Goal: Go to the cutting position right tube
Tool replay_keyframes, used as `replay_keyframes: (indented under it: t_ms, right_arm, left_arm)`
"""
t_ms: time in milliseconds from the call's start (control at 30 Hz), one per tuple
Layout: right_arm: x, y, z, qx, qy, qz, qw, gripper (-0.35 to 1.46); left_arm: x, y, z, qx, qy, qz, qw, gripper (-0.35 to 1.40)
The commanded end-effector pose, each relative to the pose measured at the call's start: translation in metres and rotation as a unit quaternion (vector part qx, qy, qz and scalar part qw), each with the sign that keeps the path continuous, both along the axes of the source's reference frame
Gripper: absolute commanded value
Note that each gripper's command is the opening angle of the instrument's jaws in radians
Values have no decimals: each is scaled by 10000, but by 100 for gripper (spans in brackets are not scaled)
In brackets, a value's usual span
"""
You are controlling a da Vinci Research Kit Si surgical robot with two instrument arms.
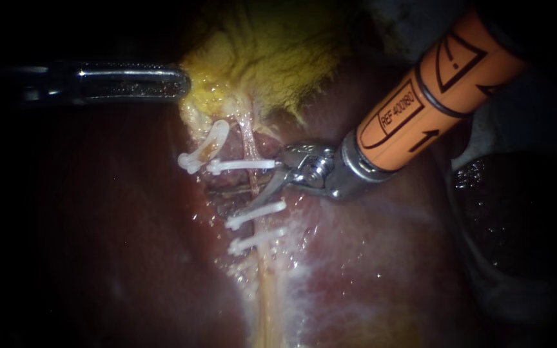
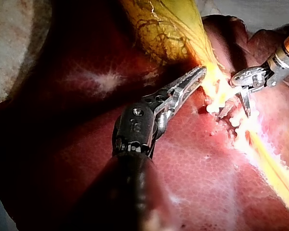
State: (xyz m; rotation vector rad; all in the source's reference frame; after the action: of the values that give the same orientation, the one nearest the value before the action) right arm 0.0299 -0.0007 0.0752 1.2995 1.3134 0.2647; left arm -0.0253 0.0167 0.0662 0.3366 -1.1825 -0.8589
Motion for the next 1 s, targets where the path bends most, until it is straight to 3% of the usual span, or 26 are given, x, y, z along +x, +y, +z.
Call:
replay_keyframes:
  t_ms: [33,200,433,700,1000]
  right_arm:
    - [1,-1,-2,-12,52,52,10000,89]
    - [7,-5,-17,-83,413,238,9988,82]
    - [11,-12,-37,-446,716,356,9958,82]
    - [13,-10,-56,-566,841,406,9940,82]
    - [13,-9,-58,-558,842,407,9940,82]
  left_arm:
    - [0,0,0,0,0,-1,10000,-35]
    - [0,0,0,0,0,-1,10000,-35]
    - [0,0,0,0,0,-1,10000,-35]
    - [0,0,0,0,0,-1,10000,-35]
    - [0,0,0,0,0,-1,10000,-35]
